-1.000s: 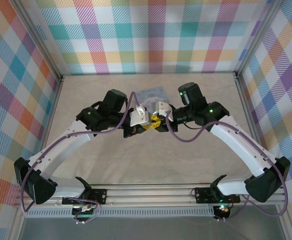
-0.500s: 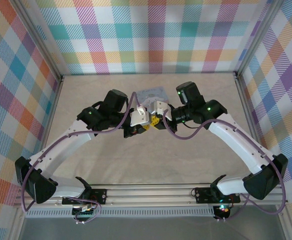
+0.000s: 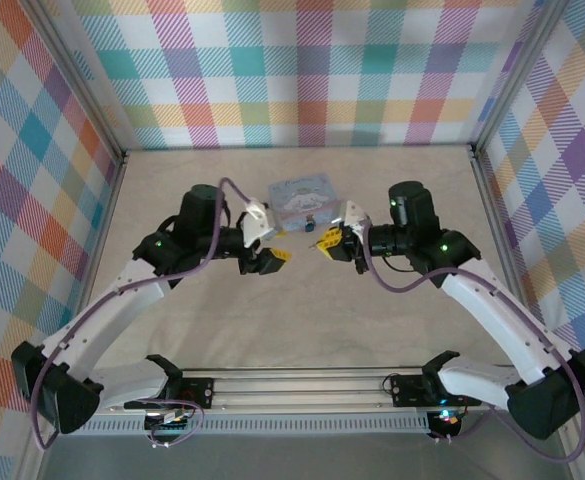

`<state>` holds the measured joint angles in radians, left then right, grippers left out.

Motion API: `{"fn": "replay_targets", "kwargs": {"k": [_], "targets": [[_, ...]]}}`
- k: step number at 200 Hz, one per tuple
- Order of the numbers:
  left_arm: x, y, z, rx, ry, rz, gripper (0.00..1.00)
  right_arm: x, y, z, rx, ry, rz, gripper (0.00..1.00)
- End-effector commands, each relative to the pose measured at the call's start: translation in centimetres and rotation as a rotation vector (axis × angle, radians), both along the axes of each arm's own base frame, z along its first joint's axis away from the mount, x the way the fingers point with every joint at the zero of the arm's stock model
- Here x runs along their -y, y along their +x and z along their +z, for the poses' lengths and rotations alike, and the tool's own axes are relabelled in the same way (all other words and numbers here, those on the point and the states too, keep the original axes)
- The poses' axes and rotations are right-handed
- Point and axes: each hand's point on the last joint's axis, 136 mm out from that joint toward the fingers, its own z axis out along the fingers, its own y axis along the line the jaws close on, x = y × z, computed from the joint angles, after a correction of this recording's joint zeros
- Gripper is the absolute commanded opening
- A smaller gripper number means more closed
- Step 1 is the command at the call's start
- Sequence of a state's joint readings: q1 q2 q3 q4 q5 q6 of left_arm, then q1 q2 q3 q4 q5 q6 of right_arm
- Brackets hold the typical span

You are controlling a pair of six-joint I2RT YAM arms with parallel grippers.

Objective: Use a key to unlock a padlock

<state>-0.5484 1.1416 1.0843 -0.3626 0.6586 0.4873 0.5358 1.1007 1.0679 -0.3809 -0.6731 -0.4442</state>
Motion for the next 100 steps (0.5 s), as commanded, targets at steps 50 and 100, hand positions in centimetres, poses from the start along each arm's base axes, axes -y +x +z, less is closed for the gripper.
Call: {"fn": "replay_targets", "kwargs": {"k": [50,100], "targets": [[-3.7,5.5,9.9,-0.213,-0.623,0.453,0.78,-0.2,2.8,7.7,-0.022,0.471,-0.153,0.0],[-3.2,8.3,13.0,-0.537,-0.873,0.503,0.78,0.3,6.0,10.2,-0.146,0.687,-0.295,0.0]]}}
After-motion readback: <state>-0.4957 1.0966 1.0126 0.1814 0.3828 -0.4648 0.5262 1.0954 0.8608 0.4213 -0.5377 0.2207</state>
